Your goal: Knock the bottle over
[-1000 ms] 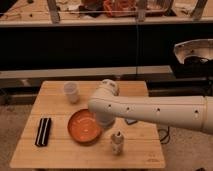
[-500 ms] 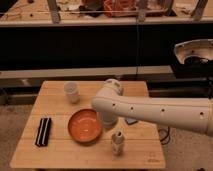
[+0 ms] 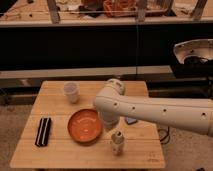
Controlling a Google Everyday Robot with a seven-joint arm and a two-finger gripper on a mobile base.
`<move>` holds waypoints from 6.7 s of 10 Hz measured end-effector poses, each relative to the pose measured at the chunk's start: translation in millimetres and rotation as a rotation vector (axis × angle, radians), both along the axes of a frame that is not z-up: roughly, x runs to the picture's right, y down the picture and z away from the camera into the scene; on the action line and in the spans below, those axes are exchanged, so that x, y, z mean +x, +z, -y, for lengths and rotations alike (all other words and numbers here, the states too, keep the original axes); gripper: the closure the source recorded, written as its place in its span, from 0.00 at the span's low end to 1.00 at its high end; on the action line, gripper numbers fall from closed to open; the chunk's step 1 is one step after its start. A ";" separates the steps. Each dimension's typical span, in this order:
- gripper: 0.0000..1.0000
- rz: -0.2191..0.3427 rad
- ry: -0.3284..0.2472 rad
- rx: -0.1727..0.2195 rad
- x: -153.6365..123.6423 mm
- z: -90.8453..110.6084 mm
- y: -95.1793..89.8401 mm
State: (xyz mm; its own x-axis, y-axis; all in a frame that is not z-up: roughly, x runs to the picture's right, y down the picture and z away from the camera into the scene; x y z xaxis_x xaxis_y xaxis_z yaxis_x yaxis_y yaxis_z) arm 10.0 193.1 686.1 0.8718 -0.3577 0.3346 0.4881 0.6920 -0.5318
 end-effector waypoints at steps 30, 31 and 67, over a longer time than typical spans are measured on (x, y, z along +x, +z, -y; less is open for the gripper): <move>1.00 0.080 -0.098 -0.039 5.7 -14.8 -6.3; 1.00 0.082 -0.102 -0.040 5.6 -15.1 -6.3; 1.00 0.132 -0.150 -0.074 17.9 -7.0 -7.7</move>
State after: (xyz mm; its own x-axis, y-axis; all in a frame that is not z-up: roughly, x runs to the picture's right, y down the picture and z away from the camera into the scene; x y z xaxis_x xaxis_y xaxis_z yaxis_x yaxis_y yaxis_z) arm 27.9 200.1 678.4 0.7575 -0.4506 0.4724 0.6515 0.5680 -0.5030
